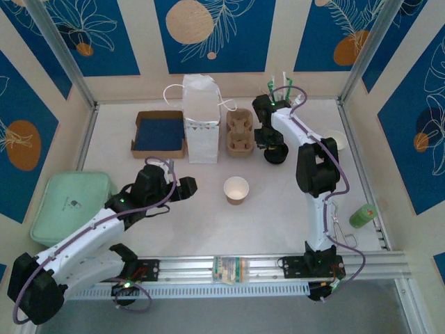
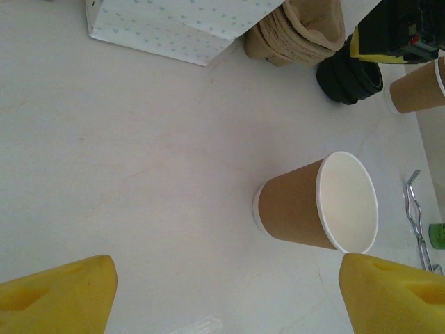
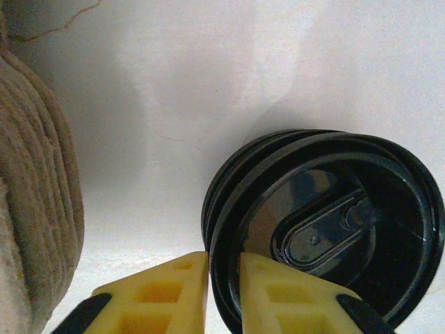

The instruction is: Pack the takeout coffee

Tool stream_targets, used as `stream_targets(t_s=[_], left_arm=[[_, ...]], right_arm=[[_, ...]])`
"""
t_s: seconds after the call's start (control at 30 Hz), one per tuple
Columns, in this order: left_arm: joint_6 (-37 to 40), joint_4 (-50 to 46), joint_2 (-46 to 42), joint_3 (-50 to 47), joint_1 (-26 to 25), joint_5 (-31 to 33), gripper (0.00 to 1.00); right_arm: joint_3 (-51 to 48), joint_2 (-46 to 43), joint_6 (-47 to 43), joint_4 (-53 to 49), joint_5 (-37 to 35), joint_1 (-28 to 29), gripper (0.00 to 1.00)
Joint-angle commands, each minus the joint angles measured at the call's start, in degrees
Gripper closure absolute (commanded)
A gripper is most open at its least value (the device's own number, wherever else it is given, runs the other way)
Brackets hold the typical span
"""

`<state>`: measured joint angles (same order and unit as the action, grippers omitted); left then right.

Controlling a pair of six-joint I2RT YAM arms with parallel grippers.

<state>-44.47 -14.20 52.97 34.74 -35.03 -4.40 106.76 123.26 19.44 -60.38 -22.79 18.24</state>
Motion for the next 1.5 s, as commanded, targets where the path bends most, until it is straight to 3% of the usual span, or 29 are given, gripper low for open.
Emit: stream_targets(t_s=[0.0, 0.8, 1.27, 1.47], left_arm=[[1.2, 0.1, -0.8, -0.5, 0.4, 0.3, 0.17], [1.1, -0.2, -1.3, -0.8, 0.4, 0.6, 0.16], [1.3, -0.9, -1.8, -0.5, 0.4, 0.9, 0.16], [1.7, -1.6, -2.1, 0.2, 0.4, 1.2, 0.17]], right_arm=[[1.4, -0.9, -0.5, -1.8, -1.1, 0.3, 0.76], [1.9, 2.1, -0.7, -1.6, -1.3, 0.4, 0.72], [3.3, 1.0, -0.5, -2.7, -1.2, 0.7, 0.84], [4.2, -2.4, 0.0, -3.6, 2.0, 0.1, 0.86]])
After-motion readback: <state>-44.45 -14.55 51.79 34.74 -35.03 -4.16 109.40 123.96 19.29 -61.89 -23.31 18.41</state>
